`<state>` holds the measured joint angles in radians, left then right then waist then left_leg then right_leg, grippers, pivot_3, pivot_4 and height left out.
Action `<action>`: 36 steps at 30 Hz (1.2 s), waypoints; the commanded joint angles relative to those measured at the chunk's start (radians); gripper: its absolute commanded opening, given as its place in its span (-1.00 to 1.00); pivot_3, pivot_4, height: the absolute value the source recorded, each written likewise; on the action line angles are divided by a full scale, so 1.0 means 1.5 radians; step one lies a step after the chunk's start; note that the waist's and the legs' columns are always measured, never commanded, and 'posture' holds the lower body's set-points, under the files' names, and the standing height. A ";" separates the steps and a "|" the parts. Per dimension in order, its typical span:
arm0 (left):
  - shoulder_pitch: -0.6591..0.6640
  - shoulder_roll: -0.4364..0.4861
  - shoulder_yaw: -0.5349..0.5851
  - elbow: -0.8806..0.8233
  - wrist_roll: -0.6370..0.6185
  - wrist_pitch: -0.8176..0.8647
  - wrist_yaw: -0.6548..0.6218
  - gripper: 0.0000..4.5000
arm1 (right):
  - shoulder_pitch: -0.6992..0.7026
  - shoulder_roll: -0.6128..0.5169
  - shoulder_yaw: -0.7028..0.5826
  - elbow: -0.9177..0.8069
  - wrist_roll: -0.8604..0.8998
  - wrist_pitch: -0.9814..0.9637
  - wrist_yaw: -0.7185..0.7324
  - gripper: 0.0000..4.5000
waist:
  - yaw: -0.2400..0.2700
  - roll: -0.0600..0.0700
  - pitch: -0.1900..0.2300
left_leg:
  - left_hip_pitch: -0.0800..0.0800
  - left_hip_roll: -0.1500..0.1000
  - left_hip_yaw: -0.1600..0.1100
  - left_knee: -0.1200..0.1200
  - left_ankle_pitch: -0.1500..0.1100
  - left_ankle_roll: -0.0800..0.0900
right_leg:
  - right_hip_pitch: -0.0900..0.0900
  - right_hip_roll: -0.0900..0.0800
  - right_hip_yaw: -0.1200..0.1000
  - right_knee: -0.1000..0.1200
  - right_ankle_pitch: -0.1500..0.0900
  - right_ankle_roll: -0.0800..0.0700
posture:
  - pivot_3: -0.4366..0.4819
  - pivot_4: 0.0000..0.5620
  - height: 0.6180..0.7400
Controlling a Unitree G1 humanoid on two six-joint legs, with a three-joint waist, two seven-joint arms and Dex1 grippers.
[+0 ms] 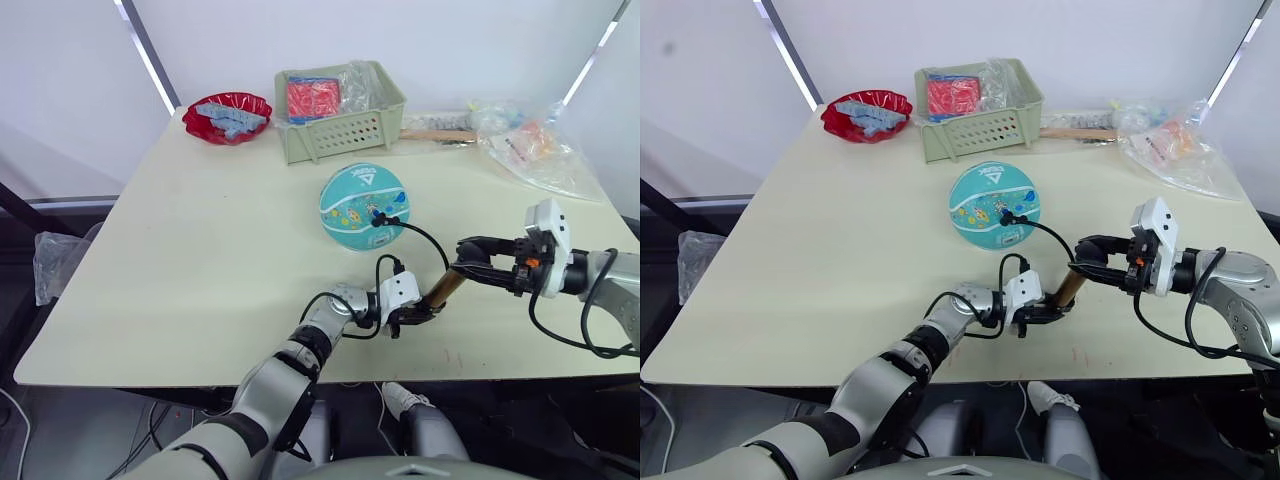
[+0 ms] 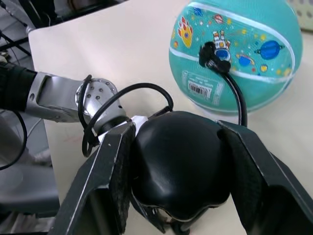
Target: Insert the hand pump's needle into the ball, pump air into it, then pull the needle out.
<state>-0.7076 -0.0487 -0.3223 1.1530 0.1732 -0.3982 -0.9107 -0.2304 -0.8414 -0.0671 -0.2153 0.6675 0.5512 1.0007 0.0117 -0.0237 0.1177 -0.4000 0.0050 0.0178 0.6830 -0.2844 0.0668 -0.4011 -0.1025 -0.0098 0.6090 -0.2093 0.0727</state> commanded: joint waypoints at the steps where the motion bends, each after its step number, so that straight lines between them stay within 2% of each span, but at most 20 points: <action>1: 0.026 0.020 -0.013 0.054 0.027 0.034 -0.010 -0.50 | 0.008 -0.011 -0.013 0.017 -0.028 0.007 -0.006 -0.08 | 0.000 0.000 0.000 | 0.000 0.000 0.000 0.000 0.000 0.000 | 0.000 0.000 0.000 0.000 0.000 0.000 | -0.05 -0.47 0.96; 5: 0.029 0.022 -0.016 0.055 0.030 0.032 -0.010 -0.50 | -0.022 -0.029 -0.055 0.008 0.014 0.035 0.003 -0.08 | 0.001 0.000 0.001 | 0.000 0.000 0.000 0.000 0.000 0.000 | 0.000 0.000 0.000 0.000 0.000 0.000 | -0.05 -0.47 0.96; 11: 0.035 0.028 -0.018 0.057 0.034 0.028 -0.013 -0.50 | -0.089 -0.103 -0.142 0.012 0.091 0.110 0.033 -0.08 | 0.002 0.004 0.005 | -0.001 0.000 0.000 0.000 0.000 0.000 | 0.000 0.000 0.000 0.000 0.000 0.000 | -0.05 -0.47 0.96; 22: 0.035 0.029 -0.021 0.059 0.036 0.025 -0.014 -0.50 | -0.191 -0.182 -0.210 0.048 0.165 0.193 0.045 -0.08 | 0.002 0.005 0.007 | -0.002 0.000 0.000 0.000 0.000 0.000 | -0.001 -0.001 0.000 -0.001 0.000 0.000 | -0.05 -0.47 0.96; 28: 0.033 0.029 -0.024 0.060 0.039 0.023 -0.016 -0.50 | -0.230 -0.184 -0.208 0.065 0.174 0.203 0.027 -0.08 | 0.001 0.005 0.007 | -0.002 0.000 0.001 0.000 0.000 0.000 | -0.002 -0.001 0.001 -0.001 0.000 0.000 | -0.05 -0.47 0.96; 36: 0.033 0.026 -0.026 0.059 0.040 0.024 -0.017 -0.50 | -0.151 -0.153 -0.132 0.025 0.122 0.175 0.039 -0.08 | 0.000 0.004 0.006 | -0.003 0.000 0.000 0.000 0.000 0.000 | -0.002 -0.002 0.001 -0.001 0.000 0.000 | -0.05 -0.47 0.96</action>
<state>-0.7077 -0.0491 -0.3222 1.1517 0.1702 -0.4075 -0.9225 -0.4753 -1.0680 -0.2783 -0.1781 0.9251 0.8398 1.0842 0.0118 -0.0170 0.1267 -0.4035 0.0048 0.0181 0.6828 -0.2845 0.0667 -0.4041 -0.1050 -0.0089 0.6081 -0.2092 0.0729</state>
